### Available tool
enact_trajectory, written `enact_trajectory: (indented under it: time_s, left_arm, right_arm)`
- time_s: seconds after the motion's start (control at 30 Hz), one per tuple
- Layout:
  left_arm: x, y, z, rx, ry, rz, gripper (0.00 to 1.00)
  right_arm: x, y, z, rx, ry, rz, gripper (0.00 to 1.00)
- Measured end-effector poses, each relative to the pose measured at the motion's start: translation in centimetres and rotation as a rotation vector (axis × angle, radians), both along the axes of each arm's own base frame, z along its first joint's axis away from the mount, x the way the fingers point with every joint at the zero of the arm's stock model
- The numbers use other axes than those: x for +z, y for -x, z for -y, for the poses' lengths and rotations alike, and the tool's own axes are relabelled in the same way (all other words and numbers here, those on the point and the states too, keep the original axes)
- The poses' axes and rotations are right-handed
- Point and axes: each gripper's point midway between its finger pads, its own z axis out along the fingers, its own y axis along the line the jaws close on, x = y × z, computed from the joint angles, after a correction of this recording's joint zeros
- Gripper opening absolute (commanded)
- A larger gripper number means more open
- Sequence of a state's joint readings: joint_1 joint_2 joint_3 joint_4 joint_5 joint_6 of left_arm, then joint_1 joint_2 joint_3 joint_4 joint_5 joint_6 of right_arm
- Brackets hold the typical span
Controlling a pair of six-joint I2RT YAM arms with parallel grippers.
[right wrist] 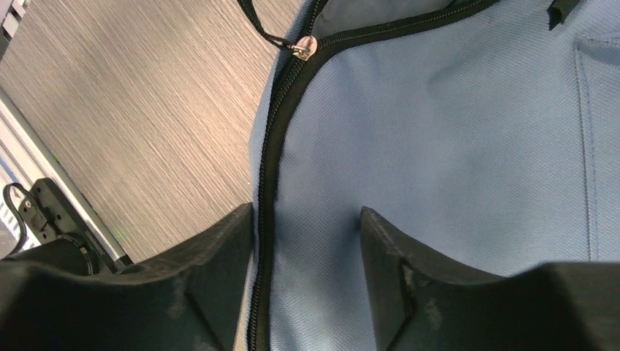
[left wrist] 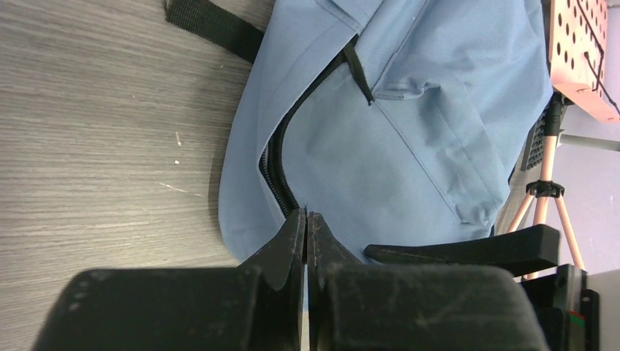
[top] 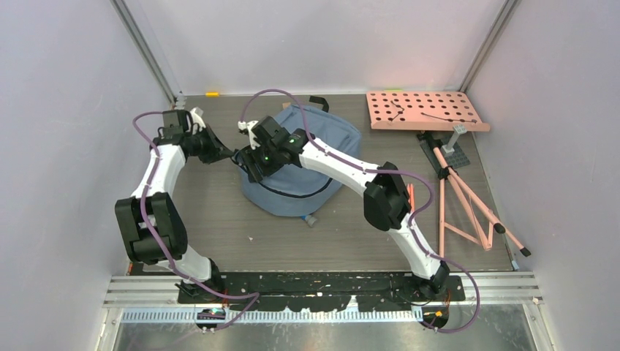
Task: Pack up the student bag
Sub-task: Zip the student bag at the center of the board.
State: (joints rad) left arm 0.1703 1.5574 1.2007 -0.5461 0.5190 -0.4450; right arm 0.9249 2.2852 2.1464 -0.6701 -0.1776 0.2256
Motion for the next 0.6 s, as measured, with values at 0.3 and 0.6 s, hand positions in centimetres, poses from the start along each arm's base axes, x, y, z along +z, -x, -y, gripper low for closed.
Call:
enact_trajectory:
  time_s: [0.3,0.6]
  left_arm:
    - [1.4,-0.9,-0.1,0.015,0.003,0.030,0.00]
    - [0.8,-1.7,-0.5,0.035,-0.013,0.014,0.00]
  right_arm:
    - [-0.3,0.0,0.1,0.028,0.019,0.011,0.02]
    - [-0.3,0.1,0.1,0.086,0.026,0.038,0.00]
